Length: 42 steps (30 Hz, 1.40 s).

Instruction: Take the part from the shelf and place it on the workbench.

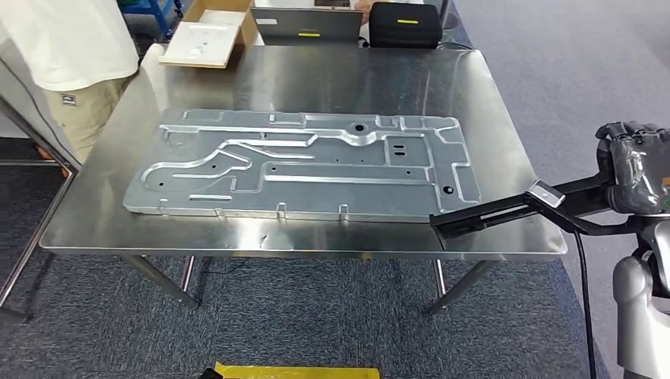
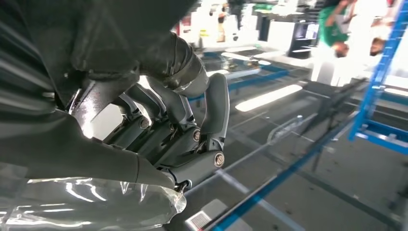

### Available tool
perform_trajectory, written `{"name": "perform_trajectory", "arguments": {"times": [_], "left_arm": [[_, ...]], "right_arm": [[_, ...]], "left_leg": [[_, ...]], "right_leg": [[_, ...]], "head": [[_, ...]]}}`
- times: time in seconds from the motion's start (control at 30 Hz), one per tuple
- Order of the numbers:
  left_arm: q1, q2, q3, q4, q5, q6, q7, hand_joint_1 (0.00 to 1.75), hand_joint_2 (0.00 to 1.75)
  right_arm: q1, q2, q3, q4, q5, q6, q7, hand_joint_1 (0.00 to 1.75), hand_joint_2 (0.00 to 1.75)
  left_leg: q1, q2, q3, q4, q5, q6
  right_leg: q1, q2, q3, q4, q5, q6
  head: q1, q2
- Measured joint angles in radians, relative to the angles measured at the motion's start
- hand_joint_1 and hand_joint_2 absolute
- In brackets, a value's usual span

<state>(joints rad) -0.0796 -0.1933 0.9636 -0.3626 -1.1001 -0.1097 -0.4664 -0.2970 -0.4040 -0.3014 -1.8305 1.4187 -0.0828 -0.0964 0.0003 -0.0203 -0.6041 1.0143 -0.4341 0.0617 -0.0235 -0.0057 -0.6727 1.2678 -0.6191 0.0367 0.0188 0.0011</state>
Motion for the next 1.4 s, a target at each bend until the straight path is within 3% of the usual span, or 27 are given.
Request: {"name": "perform_trajectory", "arguments": {"times": [0.03, 0.07, 0.13, 0.2, 0.27, 0.33, 0.4, 0.47, 0.53, 0.57, 0.6, 0.63, 0.7, 0.73, 0.77, 0.83, 0.87, 0.93, 1.0, 1.03, 1.07, 1.1, 1.2, 1.27, 1.33, 1.4], "left_arm": [[0.001, 0.0, 0.0, 0.0, -0.002, -0.001, -0.001, 0.0, 1.75], [0.003, 0.0, 0.0, 0.0, -0.003, -0.001, -0.002, 0.0, 1.75], [0.005, 0.0, 0.0, 0.001, -0.005, -0.002, -0.004, 0.0, 1.75], [0.004, 0.0, 0.0, 0.002, -0.005, -0.002, -0.005, 0.0, 1.75], [0.005, 0.0, 0.0, 0.002, -0.005, -0.001, -0.006, 0.0, 1.75], [0.008, 0.0, 0.0, 0.003, -0.005, 0.0, -0.007, 0.0, 1.75], [0.01, 0.001, 0.0, 0.003, -0.005, 0.002, -0.008, 0.0, 1.75], [0.006, 0.001, 0.0, 0.003, -0.005, 0.002, -0.009, 0.0, 1.75], [0.006, 0.001, 0.0, 0.003, -0.005, 0.002, -0.01, 0.0, 1.75], [0.007, 0.0, 0.0, 0.003, -0.005, 0.002, -0.01, 0.0, 1.75], [0.008, 0.0, 0.0, 0.003, -0.005, 0.002, -0.01, 0.0, 1.75], [0.008, 0.0, 0.0, 0.003, -0.005, 0.002, -0.01, 0.0, 1.75], [0.006, 0.001, 0.0, 0.003, -0.005, 0.002, -0.011, 0.0, 1.75], [0.005, 0.002, 0.0, 0.003, -0.005, 0.002, -0.011, 0.0, 1.75], [0.005, 0.002, 0.0, 0.003, -0.005, 0.002, -0.011, 0.0, 1.75], [0.007, 0.002, 0.0, 0.003, -0.005, 0.002, -0.012, 0.0, 1.75], [0.009, 0.001, 0.0, 0.003, -0.006, 0.002, -0.013, 0.0, 1.75], [0.009, 0.001, 0.001, 0.003, -0.007, 0.003, -0.015, 0.0, 1.75], [0.005, 0.001, 0.002, 0.003, -0.008, 0.004, -0.018, 0.0, 1.75], [0.004, 0.001, 0.004, 0.003, -0.008, 0.005, -0.019, 0.0, 1.75], [0.005, 0.001, 0.005, 0.003, -0.009, 0.005, -0.02, 0.0, 1.75], [0.006, 0.001, 0.006, 0.003, -0.01, 0.005, -0.021, 0.0, 1.75], [0.008, 0.001, 0.008, 0.004, -0.015, 0.005, -0.024, 0.0, 1.75], [0.008, 0.001, 0.01, 0.005, -0.018, 0.002, -0.026, 0.0, 1.75], [0.012, 0.001, 0.013, 0.005, -0.018, 0.0, -0.028, 0.0, 1.75], [0.015, 0.002, 0.015, 0.005, -0.018, -0.001, -0.03, 0.0, 1.75]], "right_arm": [[0.0, -0.001, 0.0, 0.004, -0.002, 0.0, -0.002, 1.75, 1.75], [0.0, -0.003, 0.001, 0.007, -0.004, 0.0, -0.004, 1.75, 1.75], [-0.003, -0.009, 0.001, 0.012, -0.007, -0.001, -0.006, 1.75, 1.75], [-0.007, -0.015, 0.001, 0.014, -0.009, -0.001, -0.007, 1.75, 1.75], [-0.01, -0.02, 0.002, 0.018, -0.01, -0.002, -0.008, 1.75, 1.75], [-0.015, -0.023, 0.002, 0.022, -0.012, -0.001, -0.008, 1.75, 1.75], [-0.018, -0.026, 0.003, 0.024, -0.013, 0.0, -0.009, 1.75, 1.75], [-0.019, -0.03, 0.004, 0.027, -0.017, 0.004, -0.009, 1.75, 1.75], [-0.019, -0.033, 0.004, 0.031, -0.021, 0.007, -0.009, 1.75, 1.75], [-0.019, -0.034, 0.004, 0.032, -0.023, 0.009, -0.009, 1.75, 1.75], [-0.019, -0.034, 0.004, 0.034, -0.025, 0.009, -0.009, 1.75, 1.75], [-0.019, -0.034, 0.004, 0.035, -0.026, 0.01, -0.009, 1.75, 1.75], [-0.02, -0.037, 0.004, 0.036, -0.026, 0.01, -0.009, 1.75, 1.75], [-0.021, -0.039, 0.004, 0.036, -0.026, 0.01, -0.009, 1.75, 1.75], [-0.022, -0.041, 0.004, 0.037, -0.026, 0.01, -0.009, 1.75, 1.75], [-0.023, -0.043, 0.004, 0.037, -0.028, 0.01, -0.009, 1.75, 1.75], [-0.023, -0.044, 0.004, 0.038, -0.031, 0.011, -0.008, 1.75, 1.75], [-0.023, -0.046, 0.004, 0.038, -0.042, 0.019, -0.007, 1.75, 1.75], [-0.019, -0.049, 0.004, 0.039, -0.059, 0.031, -0.003, 1.75, 1.75], [-0.014, -0.05, 0.004, 0.04, -0.067, 0.039, 0.001, 1.75, 1.75], [-0.01, -0.049, 0.003, 0.042, -0.074, 0.045, 0.008, 1.75, 1.75], [-0.008, -0.047, 0.001, 0.043, -0.08, 0.051, 0.017, 1.75, 1.75], [-0.013, -0.042, -0.01, 0.045, -0.087, 0.062, 0.04, 1.75, 1.75], [-0.016, -0.039, -0.019, 0.046, -0.085, 0.065, 0.047, 1.75, 1.75], [-0.018, -0.038, -0.03, 0.049, -0.081, 0.067, 0.054, 1.75, 1.75], [-0.023, -0.036, -0.045, 0.055, -0.075, 0.073, 0.066, 1.75, 1.75]], "left_leg": [[0.0, -0.015, 0.0, 0.002, 0.0, 0.0], [0.0, -0.031, 0.0, 0.004, 0.0, 0.0], [0.002, -0.06, 0.0, 0.01, -0.003, -0.003], [0.001, -0.086, -0.005, 0.016, -0.004, -0.012], [0.004, -0.11, -0.015, 0.017, 0.0, -0.026], [0.007, -0.121, -0.02, 0.017, 0.002, -0.038], [0.003, -0.075, -0.04, 0.058, -0.026, -0.047], [0.002, -0.01, -0.094, 0.176, -0.09, -0.053], [0.006, 0.012, -0.147, 0.29, -0.133, -0.056], [0.006, 0.015, -0.151, 0.302, -0.13, -0.055], [0.007, 0.018, -0.134, 0.271, -0.107, -0.053], [0.005, 0.029, -0.098, 0.206, -0.073, -0.049], [-0.004, 0.074, -0.023, 0.067, -0.025, -0.035], [-0.009, 0.09, -0.004, 0.029, -0.018, -0.029], [-0.013, 0.096, 0.001, 0.014, -0.019, -0.024], [-0.014, 0.072, 0.001, 0.007, -0.014, -0.015], [-0.012, 0.06, 0.003, 0.002, -0.01, -0.011], [-0.007, 0.037, 0.008, -0.009, -0.001, -0.001], [-0.006, 0.016, 0.008, -0.009, 0.001, 0.004], [-0.006, 0.005, 0.007, -0.008, 0.001, 0.005], [-0.007, -0.005, 0.007, -0.006, 0.001, 0.006], [-0.007, -0.013, 0.007, -0.002, -0.001, 0.006], [-0.008, -0.034, 0.005, 0.011, -0.008, -0.001], [-0.01, -0.041, -0.001, 0.016, -0.01, -0.01], [-0.012, -0.043, -0.004, 0.015, -0.009, -0.019], [-0.013, -0.029, -0.011, 0.034, -0.026, -0.03]], "right_leg": [[-0.001, 0.003, -0.02, 0.03, 0.001, 0.001], [-0.002, 0.004, -0.021, 0.022, 0.022, 0.002], [-0.006, 0.018, 0.023, -0.089, 0.098, 0.001], [-0.01, 0.06, 0.069, -0.196, 0.14, 0.0], [-0.008, 0.077, 0.081, -0.226, 0.14, -0.004], [-0.007, 0.054, 0.083, -0.231, 0.144, -0.013], [-0.01, 0.027, 0.087, -0.239, 0.148, -0.028], [-0.008, -0.001, 0.09, -0.243, 0.148, -0.038], [-0.003, -0.03, 0.09, -0.243, 0.147, -0.041], [-0.001, -0.043, 0.091, -0.242, 0.146, -0.041], [0.0, -0.056, 0.093, -0.242, 0.145, -0.041], [0.002, -0.069, 0.096, -0.242, 0.143, -0.04], [0.006, -0.092, 0.102, -0.242, 0.138, -0.035], [0.009, -0.102, 0.104, -0.241, 0.136, -0.031], [0.012, -0.113, 0.105, -0.241, 0.135, -0.026], [0.014, -0.134, 0.109, -0.242, 0.132, -0.016], [0.012, -0.128, 0.11, -0.238, 0.125, -0.01], [0.008, -0.073, 0.09, -0.183, 0.085, -0.002], [0.006, -0.013, 0.032, -0.059, 0.025, 0.0], [0.005, -0.002, 0.002, -0.002, 0.007, 0.001], [0.005, 0.002, -0.015, 0.024, 0.009, 0.001], [0.005, 0.003, -0.014, 0.011, 0.032, 0.0], [0.004, 0.008, 0.057, -0.163, 0.13, -0.005], [0.008, 0.013, 0.08, -0.224, 0.146, -0.011], [0.008, 0.013, 0.078, -0.228, 0.147, -0.019], [0.002, 0.009, 0.08, -0.234, 0.151, -0.03]], "head": [[0.0, 0.0], [0.0, 0.0], [0.0, 0.0], [0.0, 0.0], [0.0, 0.0], [0.0, 0.0], [-0.001, 0.0], [-0.002, 0.0], [-0.002, 0.0], [-0.002, 0.0], [-0.002, 0.0], [-0.002, 0.0], [-0.002, 0.0], [-0.002, 0.0], [-0.002, 0.0], [-0.002, 0.0], [-0.001, 0.0], [-0.001, 0.0], [-0.001, 0.0], [-0.001, 0.0], [-0.001, 0.0], [-0.001, 0.0], [-0.001, 0.0], [-0.001, 0.0], [-0.001, 0.0], [-0.001, 0.0]]}}
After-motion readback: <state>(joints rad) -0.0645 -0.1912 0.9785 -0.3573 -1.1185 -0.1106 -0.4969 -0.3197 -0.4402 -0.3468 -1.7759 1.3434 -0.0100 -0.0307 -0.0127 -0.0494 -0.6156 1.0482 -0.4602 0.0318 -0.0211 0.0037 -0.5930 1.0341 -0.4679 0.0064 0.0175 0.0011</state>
